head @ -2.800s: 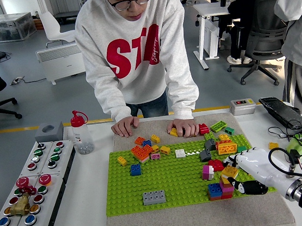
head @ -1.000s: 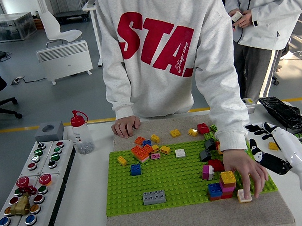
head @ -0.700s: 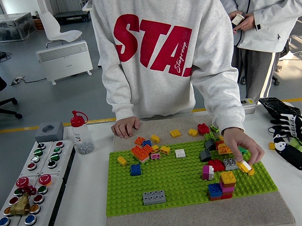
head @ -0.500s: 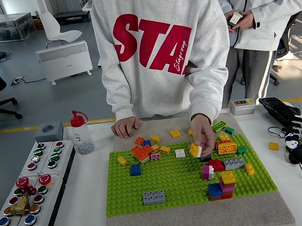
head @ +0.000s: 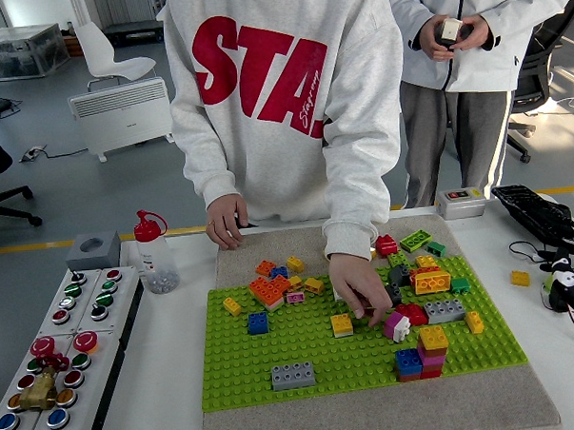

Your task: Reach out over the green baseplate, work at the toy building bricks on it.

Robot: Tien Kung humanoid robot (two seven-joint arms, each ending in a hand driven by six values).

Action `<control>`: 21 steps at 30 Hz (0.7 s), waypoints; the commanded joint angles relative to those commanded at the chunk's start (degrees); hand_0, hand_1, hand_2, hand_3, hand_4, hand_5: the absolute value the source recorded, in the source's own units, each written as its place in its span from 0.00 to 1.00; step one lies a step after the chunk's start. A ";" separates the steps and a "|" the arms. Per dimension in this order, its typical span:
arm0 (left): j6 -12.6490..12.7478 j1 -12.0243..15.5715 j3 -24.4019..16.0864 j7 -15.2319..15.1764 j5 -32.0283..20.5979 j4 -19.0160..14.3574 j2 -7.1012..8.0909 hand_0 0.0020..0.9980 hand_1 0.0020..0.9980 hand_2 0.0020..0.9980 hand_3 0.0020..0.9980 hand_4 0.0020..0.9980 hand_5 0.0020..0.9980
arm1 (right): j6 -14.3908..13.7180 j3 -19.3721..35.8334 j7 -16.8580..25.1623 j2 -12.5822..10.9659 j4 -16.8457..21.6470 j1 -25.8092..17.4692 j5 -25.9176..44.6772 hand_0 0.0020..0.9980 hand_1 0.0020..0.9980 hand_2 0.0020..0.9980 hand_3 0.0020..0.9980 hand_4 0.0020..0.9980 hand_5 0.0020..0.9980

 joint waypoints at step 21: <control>0.46 -1.66 0.96 -2.44 -3.38 0.00 0.43 0.68 0.69 0.66 0.63 0.36 1.00 | 14.46 5.62 2.35 2.11 0.48 -1.50 30.36 0.79 0.77 0.79 0.77 0.46 0.30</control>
